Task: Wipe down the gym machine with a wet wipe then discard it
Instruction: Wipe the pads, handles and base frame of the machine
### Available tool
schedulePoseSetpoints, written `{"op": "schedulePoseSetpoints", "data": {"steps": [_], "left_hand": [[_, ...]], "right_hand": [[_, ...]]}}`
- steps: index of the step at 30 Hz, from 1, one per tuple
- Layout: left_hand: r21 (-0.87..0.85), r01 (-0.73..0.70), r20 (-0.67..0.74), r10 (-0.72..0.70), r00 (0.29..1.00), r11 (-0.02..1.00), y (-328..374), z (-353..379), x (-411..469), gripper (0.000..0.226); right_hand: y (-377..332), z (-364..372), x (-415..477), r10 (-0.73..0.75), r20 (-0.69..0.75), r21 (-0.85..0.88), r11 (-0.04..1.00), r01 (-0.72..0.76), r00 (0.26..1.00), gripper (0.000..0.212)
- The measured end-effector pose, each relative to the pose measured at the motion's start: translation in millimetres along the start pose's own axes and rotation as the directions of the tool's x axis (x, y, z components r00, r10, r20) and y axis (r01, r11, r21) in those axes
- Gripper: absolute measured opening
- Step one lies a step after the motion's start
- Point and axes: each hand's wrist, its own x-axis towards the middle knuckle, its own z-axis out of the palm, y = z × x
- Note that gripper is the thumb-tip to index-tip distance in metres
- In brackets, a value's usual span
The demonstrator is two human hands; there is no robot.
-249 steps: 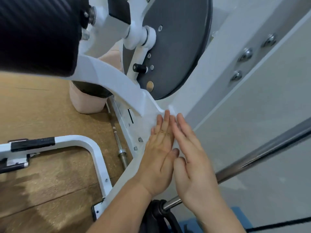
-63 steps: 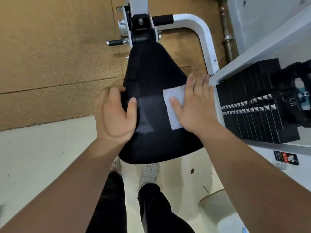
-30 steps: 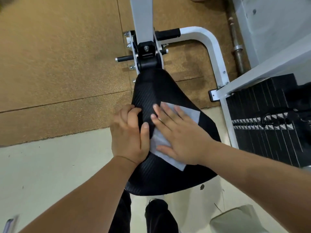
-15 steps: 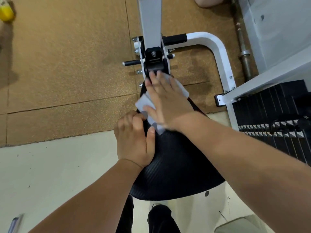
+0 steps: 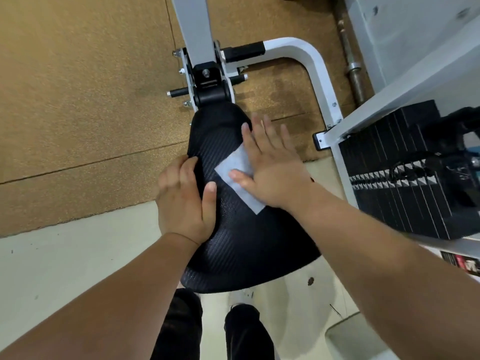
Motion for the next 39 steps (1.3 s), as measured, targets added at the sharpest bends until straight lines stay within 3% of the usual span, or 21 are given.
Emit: {"op": "schedulePoseSetpoints", "data": {"steps": [3,6,9,13,16,18,20,23,26,28,31,34,39], "left_hand": [[0.025,0.0,-0.003,0.0,1.0,1.0,-2,2,0,0.063],[0.036,0.004,-0.007,-0.004,1.0,0.999,0,2,0,0.062],[0.042,-0.002,-0.004,0.002,1.0,0.999,2,0,0,0.061],[0.038,0.002,-0.005,-0.001,1.0,0.999,2,0,0,0.059],[0.019,-0.009,-0.021,0.009,1.0,1.0,3,0,-2,0.057],[0.009,-0.024,-0.034,0.024,0.999,1.0,1,1,-1,0.057],[-0.003,-0.042,-0.036,0.042,0.998,0.999,0,1,-1,0.061],[-0.015,-0.065,-0.047,0.064,0.997,0.998,-2,2,0,0.068],[-0.016,-0.063,-0.056,0.062,0.997,0.998,-3,2,0,0.066],[-0.022,-0.062,-0.052,0.061,0.997,0.998,-2,2,-1,0.066],[-0.055,-0.059,-0.051,0.057,0.997,0.997,-3,2,0,0.07],[-0.088,-0.088,-0.072,0.082,0.994,0.992,-6,1,0,0.072],[-0.173,-0.157,-0.172,0.127,0.977,0.972,-6,-3,-2,0.061]], "right_hand": [[-38,18,-44,0.115,-0.101,0.108,0.989,-0.104,0.988,0.091],[-61,36,-120,-0.031,-0.067,0.095,0.995,0.037,0.997,0.088],[-33,50,-158,-0.111,-0.09,0.058,0.991,0.117,0.99,0.084],[10,44,-135,0.106,-0.059,0.085,0.991,-0.101,0.993,0.087],[8,33,-102,0.368,-0.019,0.111,0.925,-0.364,0.93,0.09],[-8,28,-88,0.451,0.0,0.17,0.879,-0.445,0.892,0.09],[-36,27,-90,0.379,-0.032,0.189,0.911,-0.366,0.925,0.09],[-74,40,-126,0.021,-0.074,0.142,0.99,-0.01,0.997,0.089],[-53,52,-156,-0.237,-0.073,0.062,0.968,0.242,0.969,0.09],[-21,51,-152,-0.211,-0.094,0.043,0.975,0.216,0.973,0.09],[15,39,-115,0.09,-0.039,0.074,0.994,-0.087,0.995,0.095],[9,24,-72,0.311,-0.035,0.131,0.944,-0.304,0.95,0.102],[-33,12,-21,0.152,-0.11,0.11,0.984,-0.14,0.982,0.105]]}}
